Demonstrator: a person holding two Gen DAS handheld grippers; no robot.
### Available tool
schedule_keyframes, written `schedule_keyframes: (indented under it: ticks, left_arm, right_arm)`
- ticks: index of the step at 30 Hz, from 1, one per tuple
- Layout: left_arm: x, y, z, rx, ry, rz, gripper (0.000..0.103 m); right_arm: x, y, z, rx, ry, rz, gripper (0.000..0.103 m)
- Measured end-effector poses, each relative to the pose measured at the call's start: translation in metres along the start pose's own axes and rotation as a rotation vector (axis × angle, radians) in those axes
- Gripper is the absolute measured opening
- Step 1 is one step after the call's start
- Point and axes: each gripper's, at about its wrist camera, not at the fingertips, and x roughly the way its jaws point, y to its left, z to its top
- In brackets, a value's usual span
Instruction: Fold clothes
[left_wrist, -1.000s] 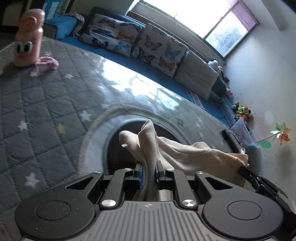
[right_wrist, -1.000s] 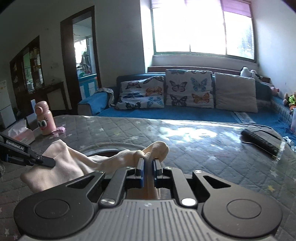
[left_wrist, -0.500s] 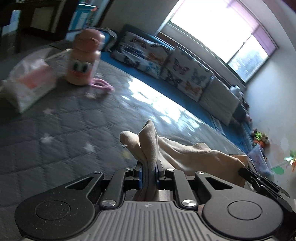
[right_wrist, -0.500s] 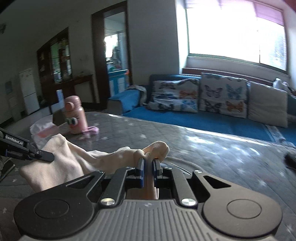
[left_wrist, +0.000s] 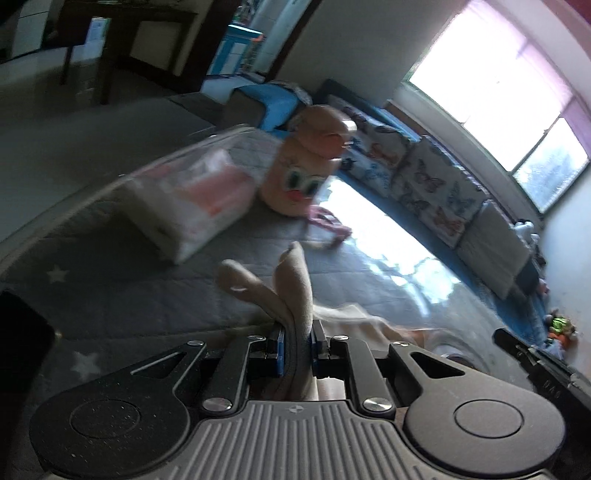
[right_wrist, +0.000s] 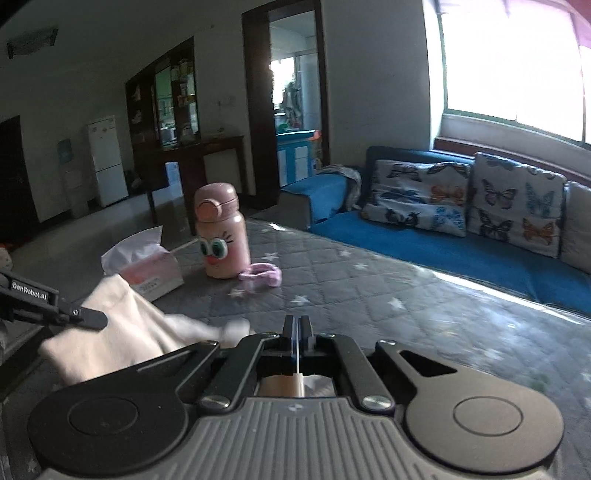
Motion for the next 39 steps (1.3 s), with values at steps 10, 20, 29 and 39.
schedule_keyframes:
  ticks: [10, 20, 29, 39]
  left_arm:
    - [0.02, 0.044, -0.008, -0.057, 0.057, 0.061, 0.023]
    - [0.012, 0.044, 0.002, -0.005, -0.016, 0.124, 0.058]
    - [0.046, 0.022, 0.007, 0.101, -0.013, 0.202, 0.075]
    - [0.072, 0.009, 0.007, 0.181, -0.002, 0.276, 0.087]
  right_arm:
    - [0.047, 0.01, -0.022, -0.031, 0.132, 0.008, 0.009]
    - [0.081, 0.019, -0.035, -0.009, 0.203, 0.073, 0.024]
    - [0.111, 0.019, -0.037, 0.032, 0.211, 0.08, 0.032]
    - [0.118, 0.028, -0.027, 0.021, 0.181, 0.096, 0.038]
